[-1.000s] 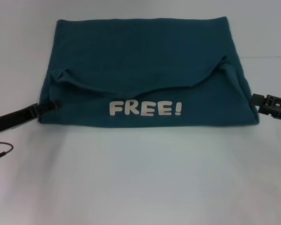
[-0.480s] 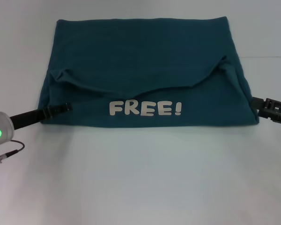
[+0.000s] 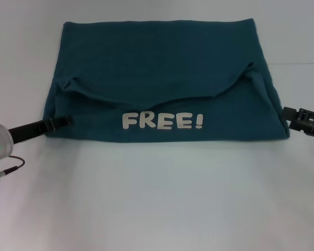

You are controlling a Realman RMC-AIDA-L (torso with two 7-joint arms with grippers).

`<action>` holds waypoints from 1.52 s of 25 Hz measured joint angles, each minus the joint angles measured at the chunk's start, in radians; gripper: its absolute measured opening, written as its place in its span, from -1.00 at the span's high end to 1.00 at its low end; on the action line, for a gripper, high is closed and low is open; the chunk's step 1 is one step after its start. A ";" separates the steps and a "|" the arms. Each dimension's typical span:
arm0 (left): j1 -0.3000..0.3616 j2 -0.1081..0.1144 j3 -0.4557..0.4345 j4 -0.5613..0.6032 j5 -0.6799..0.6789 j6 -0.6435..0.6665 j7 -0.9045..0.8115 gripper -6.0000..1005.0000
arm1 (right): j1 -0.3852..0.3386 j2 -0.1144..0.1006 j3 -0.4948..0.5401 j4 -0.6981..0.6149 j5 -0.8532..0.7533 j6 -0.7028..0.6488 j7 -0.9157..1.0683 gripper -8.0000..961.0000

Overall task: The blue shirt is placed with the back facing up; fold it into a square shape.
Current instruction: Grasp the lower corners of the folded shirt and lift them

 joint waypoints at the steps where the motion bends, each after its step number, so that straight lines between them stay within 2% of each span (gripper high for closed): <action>1: 0.000 0.000 0.000 0.000 0.001 0.000 0.000 -0.44 | 0.000 0.000 0.000 0.000 0.000 0.000 0.000 -0.81; 7: 0.001 0.000 0.001 0.001 0.002 -0.001 0.000 0.02 | 0.005 -0.002 0.000 0.000 -0.001 -0.001 0.001 -0.80; 11: 0.002 0.000 0.001 0.001 0.003 -0.001 -0.001 0.27 | 0.005 -0.004 0.000 0.000 -0.003 -0.001 0.002 -0.80; 14: 0.002 0.000 -0.003 0.001 0.003 0.004 -0.009 0.45 | 0.005 -0.013 -0.007 -0.002 -0.011 -0.004 0.010 -0.79; 17: 0.002 0.005 -0.006 0.007 0.003 0.015 -0.036 0.65 | 0.017 -0.037 -0.010 -0.012 -0.066 -0.008 0.044 -0.79; 21: 0.002 0.015 -0.008 0.029 0.004 0.062 -0.066 0.94 | 0.054 -0.093 -0.004 -0.037 -0.200 0.001 0.159 -0.78; 24: 0.000 0.022 -0.008 0.046 0.003 0.102 -0.105 0.95 | 0.069 -0.116 -0.002 -0.084 -0.257 0.011 0.221 -0.78; 30: -0.029 0.046 -0.010 0.056 0.003 0.194 -0.200 0.95 | 0.127 -0.110 -0.009 -0.144 -0.384 0.072 0.297 -0.77; 32: -0.037 0.048 -0.010 0.061 0.003 0.210 -0.217 0.95 | 0.155 -0.098 -0.010 -0.137 -0.436 0.103 0.319 -0.77; 33: -0.041 0.049 -0.009 0.062 0.003 0.213 -0.224 0.95 | 0.183 -0.077 -0.011 -0.134 -0.491 0.144 0.338 -0.77; 34: -0.046 0.050 -0.008 0.062 0.003 0.214 -0.230 0.95 | 0.183 -0.077 -0.011 -0.134 -0.491 0.144 0.338 -0.77; 38: -0.052 0.055 -0.009 0.061 0.003 0.207 -0.237 0.95 | 0.222 -0.042 -0.012 -0.130 -0.560 0.212 0.352 -0.76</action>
